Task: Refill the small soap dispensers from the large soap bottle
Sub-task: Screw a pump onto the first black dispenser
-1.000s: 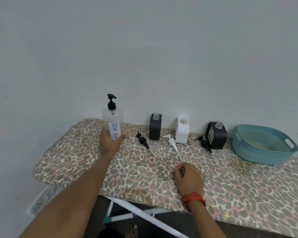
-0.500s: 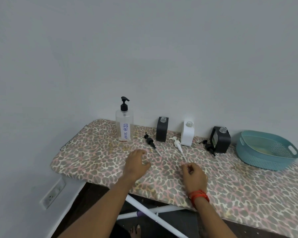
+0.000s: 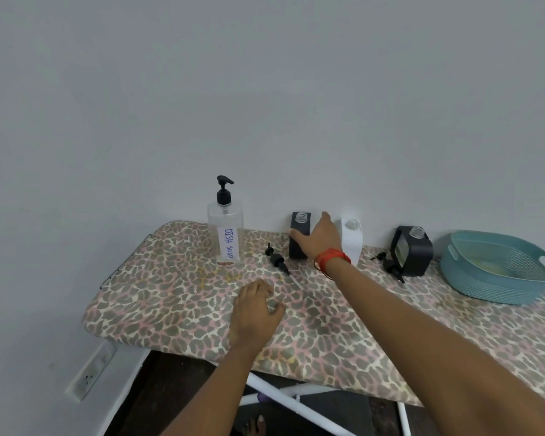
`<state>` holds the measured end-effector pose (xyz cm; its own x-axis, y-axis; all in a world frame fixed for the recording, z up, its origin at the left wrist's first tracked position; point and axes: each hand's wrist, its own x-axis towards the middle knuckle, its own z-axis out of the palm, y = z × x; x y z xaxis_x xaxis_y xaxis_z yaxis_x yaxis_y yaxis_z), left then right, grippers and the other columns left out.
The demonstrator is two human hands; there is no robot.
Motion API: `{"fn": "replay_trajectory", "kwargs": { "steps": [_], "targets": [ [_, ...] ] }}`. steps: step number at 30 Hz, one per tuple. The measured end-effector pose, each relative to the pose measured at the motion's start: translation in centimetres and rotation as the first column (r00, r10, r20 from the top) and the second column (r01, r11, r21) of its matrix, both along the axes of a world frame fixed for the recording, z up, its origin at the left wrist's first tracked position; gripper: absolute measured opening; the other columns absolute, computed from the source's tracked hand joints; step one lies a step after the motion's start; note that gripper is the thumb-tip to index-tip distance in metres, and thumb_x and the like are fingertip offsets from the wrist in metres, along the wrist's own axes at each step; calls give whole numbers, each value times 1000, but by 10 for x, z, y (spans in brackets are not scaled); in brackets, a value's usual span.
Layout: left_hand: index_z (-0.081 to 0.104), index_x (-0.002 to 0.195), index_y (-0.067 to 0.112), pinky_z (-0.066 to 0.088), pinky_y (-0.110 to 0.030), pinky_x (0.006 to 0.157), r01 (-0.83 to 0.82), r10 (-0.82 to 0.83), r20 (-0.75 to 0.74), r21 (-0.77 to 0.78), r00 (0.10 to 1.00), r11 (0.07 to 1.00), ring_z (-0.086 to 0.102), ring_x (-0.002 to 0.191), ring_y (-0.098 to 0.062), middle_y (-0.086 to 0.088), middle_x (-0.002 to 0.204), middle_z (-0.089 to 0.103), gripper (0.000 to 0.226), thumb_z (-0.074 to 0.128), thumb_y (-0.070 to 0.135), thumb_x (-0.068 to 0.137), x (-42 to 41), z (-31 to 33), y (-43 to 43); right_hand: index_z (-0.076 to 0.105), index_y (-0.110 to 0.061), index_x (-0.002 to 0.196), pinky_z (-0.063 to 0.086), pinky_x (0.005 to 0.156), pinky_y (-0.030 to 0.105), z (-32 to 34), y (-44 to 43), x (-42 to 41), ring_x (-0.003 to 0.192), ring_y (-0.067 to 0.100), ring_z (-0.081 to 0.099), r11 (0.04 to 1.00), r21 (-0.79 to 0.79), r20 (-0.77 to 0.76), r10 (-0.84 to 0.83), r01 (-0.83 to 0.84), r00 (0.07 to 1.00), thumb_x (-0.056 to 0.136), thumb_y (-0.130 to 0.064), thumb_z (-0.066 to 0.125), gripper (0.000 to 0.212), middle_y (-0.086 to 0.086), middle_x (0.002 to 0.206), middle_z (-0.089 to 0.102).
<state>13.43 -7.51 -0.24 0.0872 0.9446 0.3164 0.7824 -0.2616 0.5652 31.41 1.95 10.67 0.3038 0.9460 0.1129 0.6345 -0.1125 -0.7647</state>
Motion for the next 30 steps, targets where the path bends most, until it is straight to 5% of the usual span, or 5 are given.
{"fn": "replay_trajectory", "kwargs": {
  "steps": [6, 9, 14, 21, 30],
  "targets": [
    [65, 117, 23, 37, -35, 109, -1, 1, -5, -33, 1000, 999, 49, 123, -14, 8, 124, 60, 35, 64, 42, 89, 0, -3, 3, 51, -2, 121, 53, 70, 35, -16, 25, -6, 96, 32, 64, 987, -147, 65, -53, 62, 996, 85, -49, 66, 61, 16, 113, 65],
    [65, 117, 23, 37, -34, 108, -6, 6, -8, -34, 1000, 999, 48, 122, -14, 8, 123, 59, 35, 64, 43, 88, 1, -3, 3, 61, -5, 108, 40, 52, 25, -16, 27, -10, 78, 24, 60, 992, -120, 54, -43, 49, 998, 81, -47, 67, 50, 13, 103, 68],
    [65, 117, 24, 37, -32, 106, -8, 8, -11, -36, 1000, 999, 49, 120, -14, 9, 122, 59, 35, 62, 44, 88, 1, 1, 1, 63, -7, 111, 54, 68, 32, -9, 32, -16, 88, 28, 66, 987, -142, 17, -72, 73, 997, 77, -46, 71, 52, 11, 102, 68],
    [61, 130, 21, 38, -35, 110, -26, 32, 120, -55, 992, 998, 52, 125, -15, 6, 129, 61, 50, 68, 47, 88, 1, 6, -1, 68, -10, 91, 38, 47, 21, 1, 17, -3, 65, 14, 60, 995, -44, -107, -99, 95, 989, 76, -42, 73, 36, 4, 83, 70],
    [15, 161, 28, 30, -34, 119, 69, -30, 426, -75, 904, 995, 28, 150, -11, 6, 165, 26, 131, 70, 89, 59, -5, 17, -11, 73, -23, 95, 49, 55, 10, 13, -73, 0, 74, 1, 67, 975, 61, -107, 219, -214, 970, 78, -29, 75, 19, -12, 82, 72]
  ]
}}
